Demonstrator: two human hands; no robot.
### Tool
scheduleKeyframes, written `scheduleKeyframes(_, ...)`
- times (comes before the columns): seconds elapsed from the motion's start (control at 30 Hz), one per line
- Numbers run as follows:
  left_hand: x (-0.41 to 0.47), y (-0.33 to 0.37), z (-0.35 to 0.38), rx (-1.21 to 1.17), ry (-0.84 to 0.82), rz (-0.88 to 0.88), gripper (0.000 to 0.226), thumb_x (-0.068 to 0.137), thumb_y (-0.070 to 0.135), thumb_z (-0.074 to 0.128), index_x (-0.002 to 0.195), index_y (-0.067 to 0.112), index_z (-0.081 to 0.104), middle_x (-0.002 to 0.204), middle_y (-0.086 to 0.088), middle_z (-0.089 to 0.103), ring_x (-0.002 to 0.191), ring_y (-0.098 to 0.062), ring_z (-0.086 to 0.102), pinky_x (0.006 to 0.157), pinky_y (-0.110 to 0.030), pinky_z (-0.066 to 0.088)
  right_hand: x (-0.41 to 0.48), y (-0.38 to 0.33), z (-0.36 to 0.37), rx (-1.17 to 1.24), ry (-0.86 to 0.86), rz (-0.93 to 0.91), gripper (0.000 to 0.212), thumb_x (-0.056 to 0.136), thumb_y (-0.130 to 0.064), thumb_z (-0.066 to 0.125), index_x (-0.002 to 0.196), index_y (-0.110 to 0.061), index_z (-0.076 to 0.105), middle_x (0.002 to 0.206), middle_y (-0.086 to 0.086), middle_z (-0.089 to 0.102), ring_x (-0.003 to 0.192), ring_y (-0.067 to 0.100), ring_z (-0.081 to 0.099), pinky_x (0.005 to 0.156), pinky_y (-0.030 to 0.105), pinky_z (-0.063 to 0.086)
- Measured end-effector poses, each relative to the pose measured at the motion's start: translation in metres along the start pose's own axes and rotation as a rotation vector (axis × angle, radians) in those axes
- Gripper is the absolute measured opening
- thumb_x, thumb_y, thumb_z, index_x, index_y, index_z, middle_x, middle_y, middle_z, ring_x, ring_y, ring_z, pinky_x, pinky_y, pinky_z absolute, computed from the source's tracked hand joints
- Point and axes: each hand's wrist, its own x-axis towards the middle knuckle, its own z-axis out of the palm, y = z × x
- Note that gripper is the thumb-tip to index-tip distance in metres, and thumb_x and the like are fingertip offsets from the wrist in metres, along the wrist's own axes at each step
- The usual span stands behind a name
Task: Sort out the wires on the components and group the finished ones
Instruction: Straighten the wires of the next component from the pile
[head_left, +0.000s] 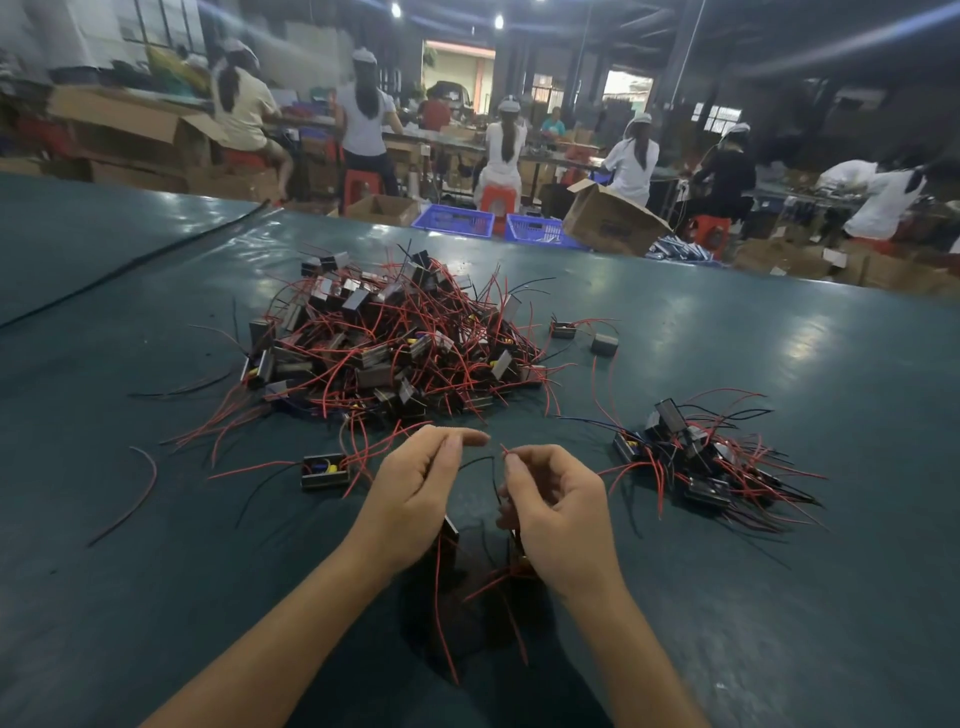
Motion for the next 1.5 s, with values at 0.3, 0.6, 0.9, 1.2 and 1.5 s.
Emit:
scheduleKeyframes(0.3,-0.002,-0.004,0.000,-0.035,0.073,0.037,0.011,0.092,0.014,0.062,0.096,0.021,0.070,0.082,0.006,0.072,0.077,-0.012,0.070,0.073,-0.023,0.057,-0.002,-0.002,-0.001,-0.109,0.034,-0.088,0.015,0.092,-0.018,0.066,0.078,-0.023,0.064,0.069,-0.001,0.062,0.058,0.002,0.053,0.056,0.014,0.045)
scheduleKeyframes(0.6,-0.007,0.004,0.007,-0.082,0.049,0.069,0.009,0.089,0.031,0.062,0.092,0.024,0.068,0.083,0.010,0.072,0.077,-0.009,0.072,0.069,-0.026,0.059,-0.006,-0.003,0.006,-0.083,-0.045,0.019,0.011,0.093,-0.016,0.063,0.086,-0.024,0.062,0.075,0.000,0.069,0.067,0.010,0.064,0.059,0.020,0.053)
scheduleKeyframes(0.9,-0.004,0.003,0.008,-0.225,0.045,-0.115,0.004,0.087,0.018,0.069,0.088,0.019,0.073,0.084,-0.001,0.075,0.079,-0.019,0.073,0.073,-0.042,0.061,-0.007,-0.006,0.006,-0.138,0.015,-0.093,0.009,0.088,-0.010,0.069,0.089,-0.019,0.073,0.082,-0.005,0.069,0.068,0.012,0.063,0.062,0.024,0.054)
scheduleKeyframes(1.2,-0.001,0.006,0.004,-0.370,0.011,-0.205,0.017,0.078,0.022,0.071,0.095,0.019,0.075,0.084,-0.004,0.076,0.079,-0.021,0.074,0.066,-0.024,0.059,-0.008,-0.006,0.007,-0.134,-0.030,-0.088,0.017,0.089,-0.007,0.067,0.097,-0.020,0.075,0.084,-0.004,0.070,0.074,0.015,0.066,0.068,0.027,0.055)
scheduleKeyframes(1.5,0.000,0.012,0.000,-0.162,-0.049,-0.081,0.010,0.087,0.012,0.070,0.090,0.020,0.074,0.077,0.002,0.074,0.068,-0.015,0.071,0.062,-0.024,0.058,-0.005,-0.014,0.005,0.049,-0.021,0.018,0.018,0.092,-0.018,0.066,0.077,-0.023,0.074,0.071,-0.004,0.073,0.064,0.005,0.066,0.060,0.018,0.051)
